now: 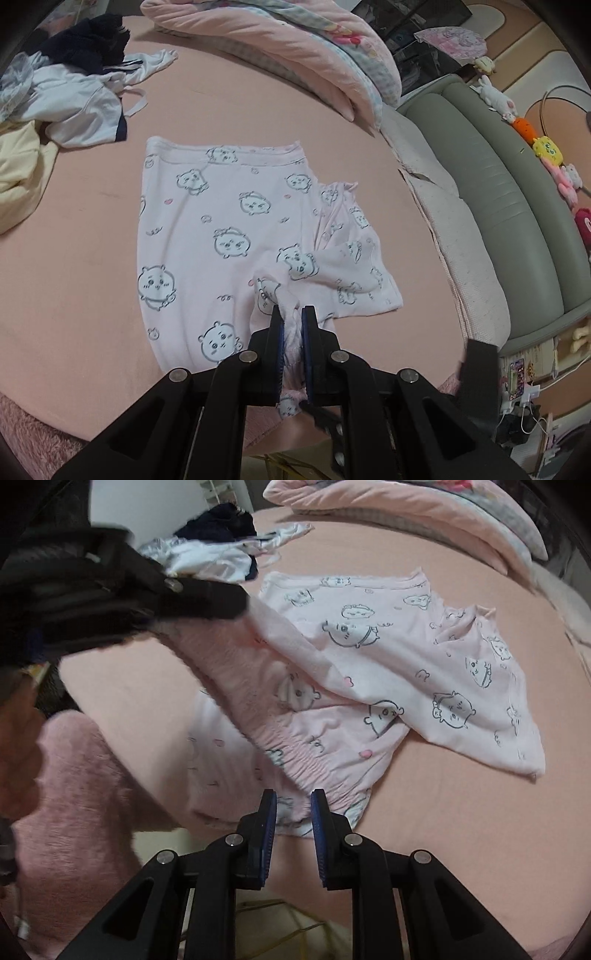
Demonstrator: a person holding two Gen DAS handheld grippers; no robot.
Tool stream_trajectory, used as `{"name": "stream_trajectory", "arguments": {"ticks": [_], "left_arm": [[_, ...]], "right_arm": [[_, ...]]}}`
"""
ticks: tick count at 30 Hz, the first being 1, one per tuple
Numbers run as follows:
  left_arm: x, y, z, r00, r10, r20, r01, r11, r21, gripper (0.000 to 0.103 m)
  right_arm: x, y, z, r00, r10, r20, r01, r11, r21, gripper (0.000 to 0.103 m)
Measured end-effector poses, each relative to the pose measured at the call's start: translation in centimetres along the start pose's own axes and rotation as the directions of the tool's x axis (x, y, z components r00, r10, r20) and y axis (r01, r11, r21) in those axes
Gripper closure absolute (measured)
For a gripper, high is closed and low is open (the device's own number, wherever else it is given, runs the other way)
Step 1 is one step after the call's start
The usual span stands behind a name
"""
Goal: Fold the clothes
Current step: 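Grasp the folded leg cuff with the left tool and pull it straight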
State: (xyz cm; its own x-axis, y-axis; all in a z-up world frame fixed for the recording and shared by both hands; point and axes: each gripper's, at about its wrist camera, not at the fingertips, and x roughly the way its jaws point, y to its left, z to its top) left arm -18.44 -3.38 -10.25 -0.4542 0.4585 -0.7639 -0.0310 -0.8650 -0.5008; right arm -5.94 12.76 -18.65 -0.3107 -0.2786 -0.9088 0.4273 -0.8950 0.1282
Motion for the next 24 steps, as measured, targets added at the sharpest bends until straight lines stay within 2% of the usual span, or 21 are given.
{"name": "stream_trajectory", "arguments": {"ticks": [2, 5, 8, 10, 13, 16, 19, 24], "left_arm": [[0.4, 0.8, -0.8, 1.000, 0.009, -0.019, -0.009, 1.000, -0.015, 0.096], [1.2, 2.1, -2.1, 0.998, 0.029, -0.055, -0.031, 0.999, -0.030, 0.096], [2.1, 3.3, -3.1, 0.996, 0.014, -0.090, -0.020, 0.998, -0.064, 0.096], [2.7, 3.6, -3.4, 0.994, -0.009, -0.107, 0.000, 0.997, -0.083, 0.096], [3.1, 3.3, -3.4, 0.992, -0.034, -0.118, 0.024, 0.997, -0.079, 0.096], [3.7, 3.5, -3.3, 0.988, -0.076, -0.136, 0.060, 0.991, -0.121, 0.094], [4.4, 4.4, -3.7, 0.984, -0.045, -0.173, 0.020, 0.990, -0.141, 0.093], [5.5, 4.7, -5.0, 0.969, -0.011, -0.247, -0.015, 0.995, -0.101, 0.090]], "right_arm": [[1.0, -0.5, -0.1, 0.999, -0.040, -0.013, 0.040, 0.999, 0.016, 0.085], [0.6, -1.5, -1.0, 0.998, -0.056, -0.010, 0.057, 0.996, 0.062, 0.085], [-0.5, -2.3, -2.2, 0.992, -0.125, -0.025, 0.127, 0.990, 0.066, 0.085], [-1.1, -3.4, -2.9, 0.989, -0.138, -0.051, 0.142, 0.986, 0.093, 0.085], [-2.3, -4.8, -3.8, 0.996, -0.068, -0.057, 0.076, 0.986, 0.149, 0.085], [-3.8, -4.2, -2.9, 0.998, 0.057, 0.020, -0.060, 0.988, 0.145, 0.084], [-3.2, -3.3, -1.6, 0.992, 0.126, 0.003, -0.125, 0.983, 0.133, 0.078], [-1.4, -2.1, -0.5, 0.991, 0.125, -0.055, -0.119, 0.988, 0.094, 0.078]]}}
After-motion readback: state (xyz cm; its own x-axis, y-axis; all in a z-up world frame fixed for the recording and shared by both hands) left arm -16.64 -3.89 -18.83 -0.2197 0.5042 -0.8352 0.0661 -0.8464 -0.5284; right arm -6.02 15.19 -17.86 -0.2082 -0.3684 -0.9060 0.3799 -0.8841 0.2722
